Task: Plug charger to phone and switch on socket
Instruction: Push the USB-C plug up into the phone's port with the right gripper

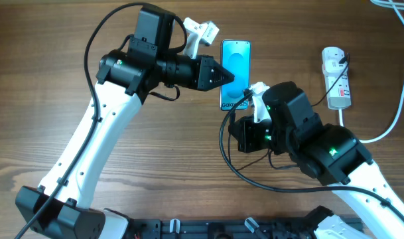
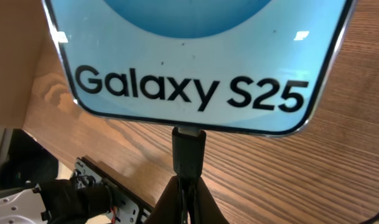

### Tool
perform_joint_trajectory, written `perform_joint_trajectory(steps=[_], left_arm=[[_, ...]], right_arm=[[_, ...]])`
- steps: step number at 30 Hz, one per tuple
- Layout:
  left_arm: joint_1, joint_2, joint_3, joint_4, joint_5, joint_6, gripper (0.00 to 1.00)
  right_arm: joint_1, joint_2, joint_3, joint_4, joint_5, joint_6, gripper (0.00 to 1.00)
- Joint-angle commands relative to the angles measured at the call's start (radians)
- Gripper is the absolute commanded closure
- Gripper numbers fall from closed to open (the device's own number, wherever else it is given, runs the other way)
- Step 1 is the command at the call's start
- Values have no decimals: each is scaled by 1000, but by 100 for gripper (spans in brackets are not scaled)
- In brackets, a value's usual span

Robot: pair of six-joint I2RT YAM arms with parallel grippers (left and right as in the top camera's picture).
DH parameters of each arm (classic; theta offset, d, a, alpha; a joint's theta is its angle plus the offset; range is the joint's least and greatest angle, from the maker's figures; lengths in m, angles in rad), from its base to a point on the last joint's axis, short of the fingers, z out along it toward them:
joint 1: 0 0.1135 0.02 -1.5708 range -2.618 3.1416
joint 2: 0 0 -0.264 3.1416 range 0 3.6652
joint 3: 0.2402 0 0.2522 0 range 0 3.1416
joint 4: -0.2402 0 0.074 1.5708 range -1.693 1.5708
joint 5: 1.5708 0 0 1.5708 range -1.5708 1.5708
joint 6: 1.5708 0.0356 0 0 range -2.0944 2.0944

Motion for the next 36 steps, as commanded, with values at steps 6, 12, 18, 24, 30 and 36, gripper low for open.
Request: perform_joint_trajectory(steps=[6, 12, 18, 24, 30, 36], left_arm=[[0, -21, 16, -8, 13, 31, 96], [0, -21, 16, -8, 13, 31, 96], [0, -21, 16, -8, 9, 36, 96], [0, -21, 16, -8, 9, 39, 96], [0, -21, 16, -8, 9, 56, 96], [0, -21, 16, -8, 9, 56, 96]], right_arm=[[5, 0, 16, 21, -5, 3, 96], [5, 0, 16, 21, -6, -2, 96], [5, 0, 16, 19, -9, -22, 96], [5, 0, 16, 20, -9, -27, 96], [5, 0, 16, 19, -9, -48, 96], [5, 0, 16, 19, -8, -48, 96]])
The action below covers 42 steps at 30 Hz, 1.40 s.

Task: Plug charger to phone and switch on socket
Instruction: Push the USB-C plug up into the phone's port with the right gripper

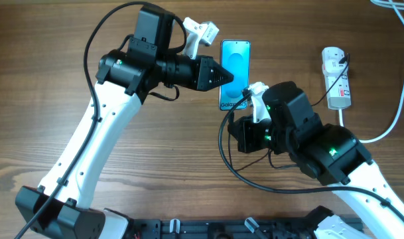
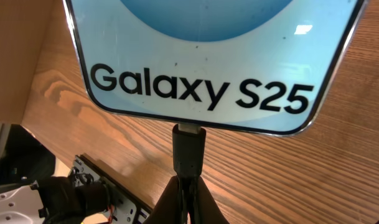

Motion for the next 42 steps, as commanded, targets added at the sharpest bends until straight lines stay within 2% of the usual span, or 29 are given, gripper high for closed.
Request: perform_joint_trajectory(steps=[1, 42], left_arm=[[0, -21, 16, -2, 13, 30, 96], [0, -21, 16, -6, 13, 24, 96]], right_arm=[[5, 0, 16, 12, -5, -21, 96], [5, -19, 16, 10, 71, 5, 96]])
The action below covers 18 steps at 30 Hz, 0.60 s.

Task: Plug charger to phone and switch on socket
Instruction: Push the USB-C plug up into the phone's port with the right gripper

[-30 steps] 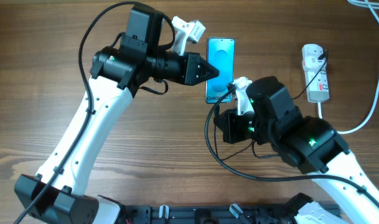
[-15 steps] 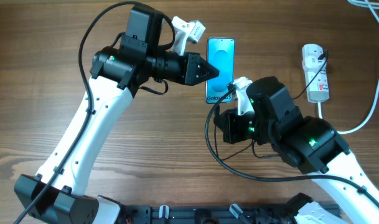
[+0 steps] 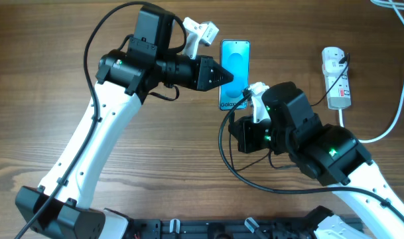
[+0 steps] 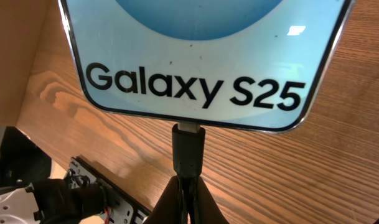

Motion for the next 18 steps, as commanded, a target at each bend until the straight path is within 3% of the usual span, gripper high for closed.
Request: perform_joint_trajectory(steps=[1, 18], left_arm=[[0, -21, 16, -5, 16, 24, 96], [0, -21, 16, -5, 13, 24, 96]], right_arm=[[1, -18, 16, 13, 47, 4, 96], [1, -19, 16, 23, 16, 4, 96]])
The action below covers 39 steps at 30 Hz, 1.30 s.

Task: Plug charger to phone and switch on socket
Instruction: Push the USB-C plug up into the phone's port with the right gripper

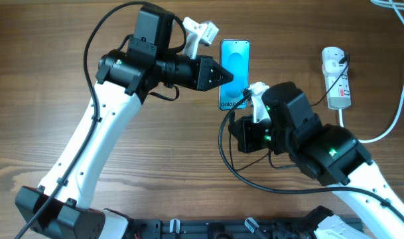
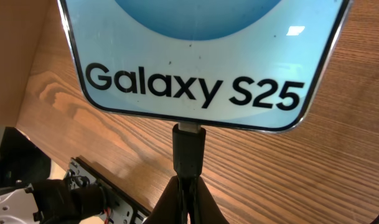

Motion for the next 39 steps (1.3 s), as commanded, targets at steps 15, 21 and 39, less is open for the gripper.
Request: perform_joint_trajectory(steps=[15, 21, 39], left_arm=[[0, -21, 16, -5, -4, 22, 96], [0, -21, 16, -5, 22, 0, 96], [-1, -21, 16, -7, 33, -26, 96]], right_arm=[[1, -19, 16, 22, 17, 3, 96], [1, -19, 16, 18, 17, 4, 96], [1, -19, 16, 21, 21, 12, 96]])
